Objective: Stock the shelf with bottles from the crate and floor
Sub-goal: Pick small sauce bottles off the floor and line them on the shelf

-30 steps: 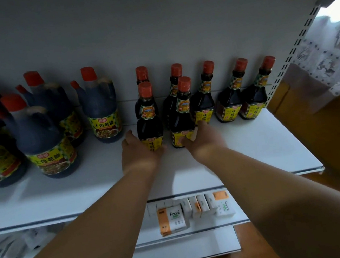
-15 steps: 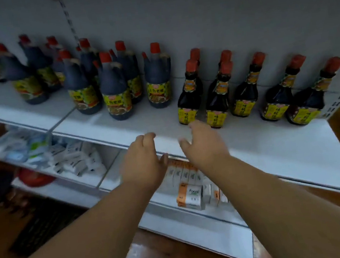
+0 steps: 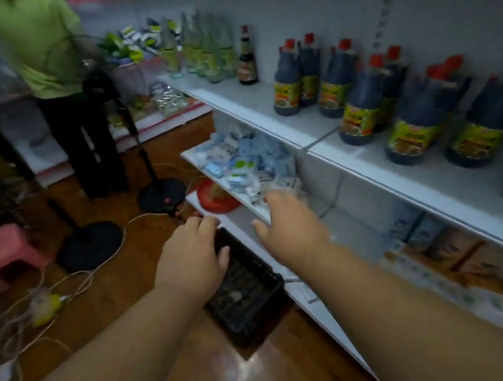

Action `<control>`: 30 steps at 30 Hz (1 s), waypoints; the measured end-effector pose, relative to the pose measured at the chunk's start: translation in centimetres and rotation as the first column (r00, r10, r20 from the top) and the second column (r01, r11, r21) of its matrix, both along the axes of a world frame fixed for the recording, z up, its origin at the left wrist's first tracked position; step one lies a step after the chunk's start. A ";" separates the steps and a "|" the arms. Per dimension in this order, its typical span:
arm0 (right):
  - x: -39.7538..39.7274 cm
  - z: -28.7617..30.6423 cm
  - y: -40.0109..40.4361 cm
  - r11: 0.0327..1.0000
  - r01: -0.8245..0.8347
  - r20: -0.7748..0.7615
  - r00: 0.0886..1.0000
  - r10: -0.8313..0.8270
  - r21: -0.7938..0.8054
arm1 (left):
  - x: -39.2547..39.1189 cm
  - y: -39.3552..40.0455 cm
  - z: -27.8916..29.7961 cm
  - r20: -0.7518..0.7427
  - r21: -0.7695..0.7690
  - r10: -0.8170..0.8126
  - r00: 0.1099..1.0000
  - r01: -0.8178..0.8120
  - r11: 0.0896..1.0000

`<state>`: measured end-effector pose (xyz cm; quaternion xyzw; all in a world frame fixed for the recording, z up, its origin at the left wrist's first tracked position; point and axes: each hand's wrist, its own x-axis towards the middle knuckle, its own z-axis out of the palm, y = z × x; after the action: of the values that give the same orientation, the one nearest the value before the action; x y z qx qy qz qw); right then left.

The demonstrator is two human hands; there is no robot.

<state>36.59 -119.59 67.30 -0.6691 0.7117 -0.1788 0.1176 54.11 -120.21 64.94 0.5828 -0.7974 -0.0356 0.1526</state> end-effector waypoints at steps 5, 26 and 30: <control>13.1 -1.0 -5.1 0.986 -0.163 -0.012 0.987 0.163 0.041 | 13.8 -3.3 -0.7 0.061 0.053 0.157 0.986 -0.160 0.986; 29.7 -8.9 -39.1 0.950 -0.243 0.001 0.969 0.248 0.196 | 30.7 -32.1 -6.2 0.025 0.278 0.201 0.979 -0.200 0.940; 32.0 -11.0 -46.4 0.959 -0.140 0.024 0.990 0.139 0.248 | 34.7 -40.9 -7.8 0.026 0.287 0.130 0.991 -0.132 0.949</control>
<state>68.60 -166.01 56.29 -0.6969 0.6792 -0.0816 0.2155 88.80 -161.10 57.12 0.6504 -0.7438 -0.1394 0.0654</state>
